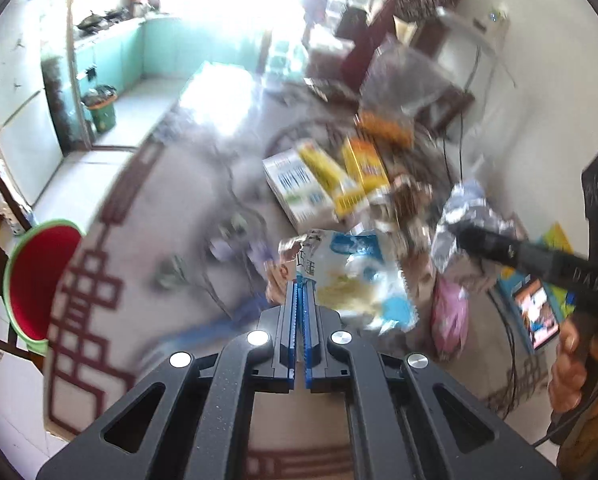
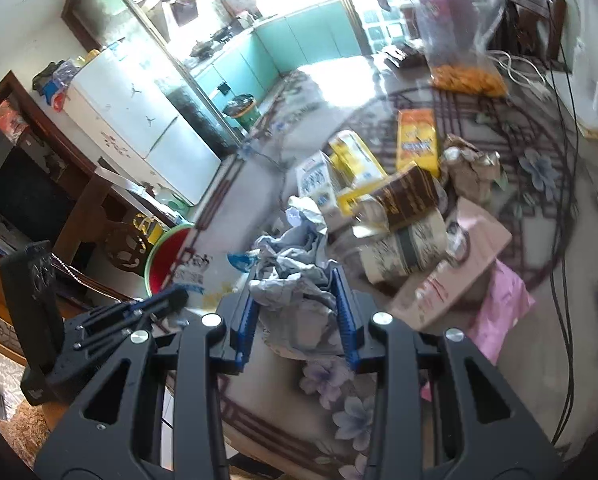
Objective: Collect trash
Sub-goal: 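Carry the wrapper and the tissue over the red bucket with both grippers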
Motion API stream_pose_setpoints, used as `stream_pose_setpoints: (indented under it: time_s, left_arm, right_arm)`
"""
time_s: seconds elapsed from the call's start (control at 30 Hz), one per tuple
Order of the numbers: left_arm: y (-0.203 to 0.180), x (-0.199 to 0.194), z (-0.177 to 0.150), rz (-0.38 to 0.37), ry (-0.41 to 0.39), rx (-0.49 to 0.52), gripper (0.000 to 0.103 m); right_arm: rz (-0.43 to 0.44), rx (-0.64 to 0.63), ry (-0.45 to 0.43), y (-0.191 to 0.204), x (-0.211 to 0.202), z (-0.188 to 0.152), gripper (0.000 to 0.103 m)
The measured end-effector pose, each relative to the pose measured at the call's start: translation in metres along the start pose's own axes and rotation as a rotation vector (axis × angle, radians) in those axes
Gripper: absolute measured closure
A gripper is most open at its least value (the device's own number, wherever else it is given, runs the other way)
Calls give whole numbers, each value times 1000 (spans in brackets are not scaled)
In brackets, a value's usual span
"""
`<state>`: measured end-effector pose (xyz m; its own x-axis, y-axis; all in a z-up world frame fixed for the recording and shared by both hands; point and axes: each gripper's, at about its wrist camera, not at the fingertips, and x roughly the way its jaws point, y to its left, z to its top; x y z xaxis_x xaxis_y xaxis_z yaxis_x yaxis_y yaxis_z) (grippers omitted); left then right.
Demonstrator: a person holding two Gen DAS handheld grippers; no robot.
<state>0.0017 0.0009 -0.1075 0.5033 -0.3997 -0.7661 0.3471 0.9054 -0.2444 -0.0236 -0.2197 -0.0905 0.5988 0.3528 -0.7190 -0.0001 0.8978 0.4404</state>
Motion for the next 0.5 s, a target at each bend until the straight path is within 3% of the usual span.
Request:
stream_pose_setpoints:
  time_s: [0.33,0.5]
  left_arm:
    - [62,-45,34,111,-178,-75,103]
    - [98,-47,43,148,-182,-104,103]
  right_arm:
    - [17,-77,-51,59,4,25,69]
    - [21,-128,-61,100,18,36,69]
